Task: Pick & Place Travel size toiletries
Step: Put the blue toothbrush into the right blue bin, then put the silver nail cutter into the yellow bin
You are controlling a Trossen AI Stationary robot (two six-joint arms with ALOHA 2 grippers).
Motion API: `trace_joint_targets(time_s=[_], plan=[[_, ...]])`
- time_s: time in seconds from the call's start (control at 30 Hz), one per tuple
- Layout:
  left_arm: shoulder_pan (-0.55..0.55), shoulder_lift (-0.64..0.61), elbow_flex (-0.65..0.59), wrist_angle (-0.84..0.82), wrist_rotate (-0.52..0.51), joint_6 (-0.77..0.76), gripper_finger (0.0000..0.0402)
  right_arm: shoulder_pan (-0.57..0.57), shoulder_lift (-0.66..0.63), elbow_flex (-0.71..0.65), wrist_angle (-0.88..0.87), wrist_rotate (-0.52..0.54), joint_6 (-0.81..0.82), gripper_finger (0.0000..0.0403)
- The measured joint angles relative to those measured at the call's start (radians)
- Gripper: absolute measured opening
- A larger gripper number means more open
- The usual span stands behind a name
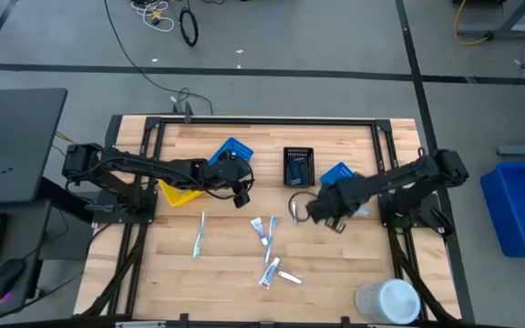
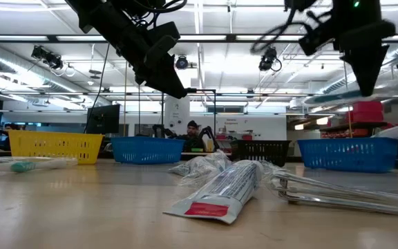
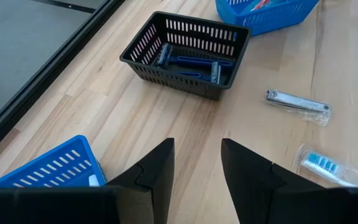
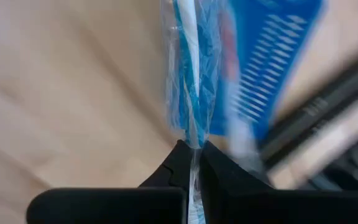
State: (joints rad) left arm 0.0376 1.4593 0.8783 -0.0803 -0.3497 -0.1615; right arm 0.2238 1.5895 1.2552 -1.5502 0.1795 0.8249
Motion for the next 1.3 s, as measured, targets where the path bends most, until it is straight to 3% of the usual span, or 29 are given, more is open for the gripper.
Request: trace_joint_targets(time_s=[0.37, 0.53, 1.0, 1.3], plan=[[0.000, 0.000, 0.000, 0.000, 0.000, 0.001, 0.0139, -0.253, 0.020, -0.053, 0.017, -0.013, -0.268, 0.0017], [0.000, 0.000, 0.000, 0.001, 0.000, 0.020, 0.0139, -0.316, 0.021, -0.057, 0.023, -0.031, -0.327, 0.0047], [0.000, 0.000, 0.000, 0.000, 0.005, 0.023, 0.0139, -0.363, 0.021, -0.140, 0.067, -0.025, -0.337, 0.0150], [0.000, 0.000, 0.000, 0.000, 0.005, 0.023, 0.0139, -0.361, 0.021, -0.135, 0.162, 0.054, -0.365, 0.0180]])
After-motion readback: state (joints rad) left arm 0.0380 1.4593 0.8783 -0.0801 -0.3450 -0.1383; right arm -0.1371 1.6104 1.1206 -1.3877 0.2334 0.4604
